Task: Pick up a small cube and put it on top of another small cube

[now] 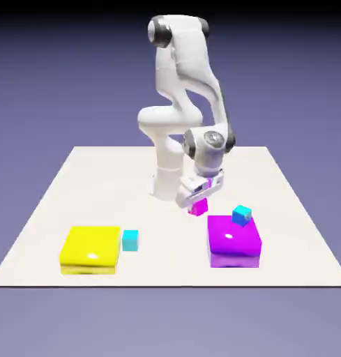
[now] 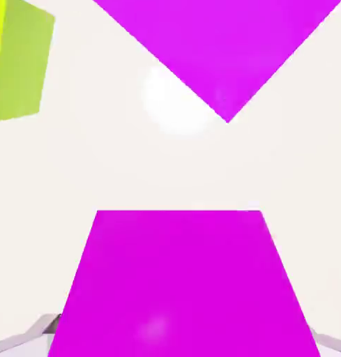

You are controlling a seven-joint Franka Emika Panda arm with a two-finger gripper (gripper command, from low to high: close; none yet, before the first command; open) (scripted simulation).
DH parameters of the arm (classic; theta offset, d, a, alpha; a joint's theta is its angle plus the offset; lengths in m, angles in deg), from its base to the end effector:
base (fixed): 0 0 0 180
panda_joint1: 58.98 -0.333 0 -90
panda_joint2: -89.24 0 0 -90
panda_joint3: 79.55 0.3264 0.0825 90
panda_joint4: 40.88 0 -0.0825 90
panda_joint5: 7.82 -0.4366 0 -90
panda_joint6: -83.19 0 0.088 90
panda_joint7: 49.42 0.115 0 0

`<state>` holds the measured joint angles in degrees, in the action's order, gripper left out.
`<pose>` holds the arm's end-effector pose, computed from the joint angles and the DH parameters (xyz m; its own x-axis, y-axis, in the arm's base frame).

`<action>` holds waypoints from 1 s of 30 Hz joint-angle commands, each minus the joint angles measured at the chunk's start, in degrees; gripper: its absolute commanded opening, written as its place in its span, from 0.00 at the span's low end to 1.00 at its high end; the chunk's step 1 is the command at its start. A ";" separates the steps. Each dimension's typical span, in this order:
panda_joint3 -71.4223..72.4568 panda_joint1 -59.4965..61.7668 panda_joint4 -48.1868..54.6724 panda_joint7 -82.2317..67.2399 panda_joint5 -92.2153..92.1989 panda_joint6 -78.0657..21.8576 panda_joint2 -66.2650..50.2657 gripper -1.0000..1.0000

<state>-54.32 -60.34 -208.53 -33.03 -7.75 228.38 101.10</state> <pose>0.3028 0.1325 0.1700 0.9746 0.1468 -0.1691 0.1715 -0.9750 0.1415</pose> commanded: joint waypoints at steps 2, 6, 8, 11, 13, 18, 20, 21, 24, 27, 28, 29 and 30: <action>2.98 0.48 -0.32 -4.93 1.32 1.72 1.13 0.00; 8.92 1.41 -0.96 -14.89 3.78 5.09 3.38 0.00; 11.89 1.87 -1.29 -19.88 5.02 6.78 4.50 0.00; 16.35 2.57 -1.77 -27.35 6.87 9.30 6.19 0.00; 19.32 3.03 -2.09 -32.34 8.10 10.99 7.32 0.00; 26.75 4.19 -2.89 -44.80 11.19 15.21 10.13 0.00; 29.72 4.65 -3.21 -49.78 12.42 16.89 11.26 0.00; 31.20 4.89 -3.37 -52.27 13.04 17.73 11.82 0.00; 35.66 5.58 -3.85 -59.75 14.89 20.26 13.51 0.00; 38.60 7.87 -3.70 -60.74 16.98 21.64 14.01 0.00; 40.19 9.94 -3.41 -59.47 18.52 22.24 13.99 0.00; 41.78 12.02 -3.11 -58.20 20.05 22.85 13.98 0.00; 43.37 14.09 -2.82 -56.92 21.59 23.46 13.97 0.00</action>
<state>-10.96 -46.25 -211.35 -89.96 13.84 251.77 115.07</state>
